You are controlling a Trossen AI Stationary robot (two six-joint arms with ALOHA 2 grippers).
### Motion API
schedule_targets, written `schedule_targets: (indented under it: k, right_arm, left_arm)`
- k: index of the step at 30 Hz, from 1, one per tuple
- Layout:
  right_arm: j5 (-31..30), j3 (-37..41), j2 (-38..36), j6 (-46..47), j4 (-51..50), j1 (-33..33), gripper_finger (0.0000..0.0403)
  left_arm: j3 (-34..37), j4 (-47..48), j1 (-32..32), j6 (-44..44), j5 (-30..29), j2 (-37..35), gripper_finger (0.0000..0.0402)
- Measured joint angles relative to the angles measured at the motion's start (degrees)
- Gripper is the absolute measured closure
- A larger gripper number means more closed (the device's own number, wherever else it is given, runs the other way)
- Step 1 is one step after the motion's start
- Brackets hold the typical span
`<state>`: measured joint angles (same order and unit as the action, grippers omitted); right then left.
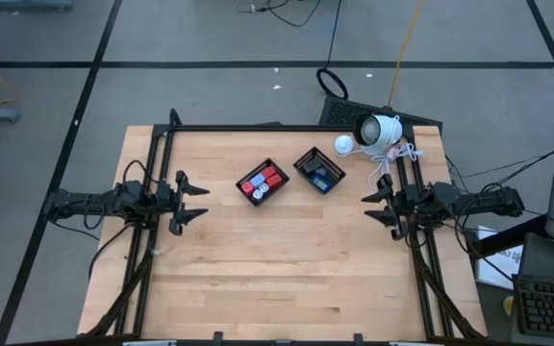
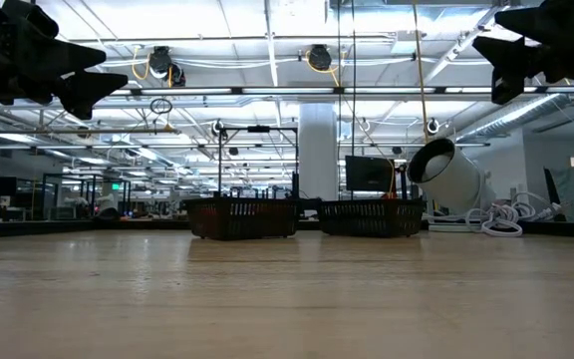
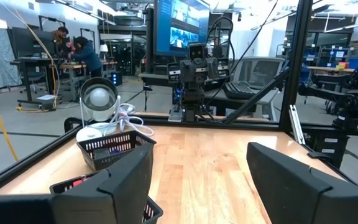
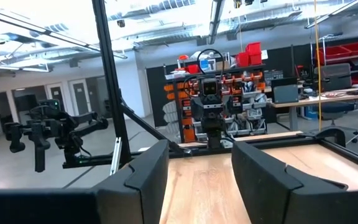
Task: Pick & Place Office items
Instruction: Return to Home Position
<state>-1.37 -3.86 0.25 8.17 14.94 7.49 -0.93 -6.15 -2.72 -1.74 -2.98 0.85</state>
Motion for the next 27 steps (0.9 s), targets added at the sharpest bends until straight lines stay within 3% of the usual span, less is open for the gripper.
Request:
schedule_targets:
  k: [17,27]
  right_arm:
    - [0.02,2.18,0.29,2.28,1.94,0.00,0.0234]
    - [0.10,2.99,1.96,2.84,2.42,0.02,0.0234]
  left_arm:
    - [0.00,-0.01,0.01,0.00,0.00,0.01,0.0115]
    - [0.00,0.00,0.01,0.00,0.00,0.00,0.0128]
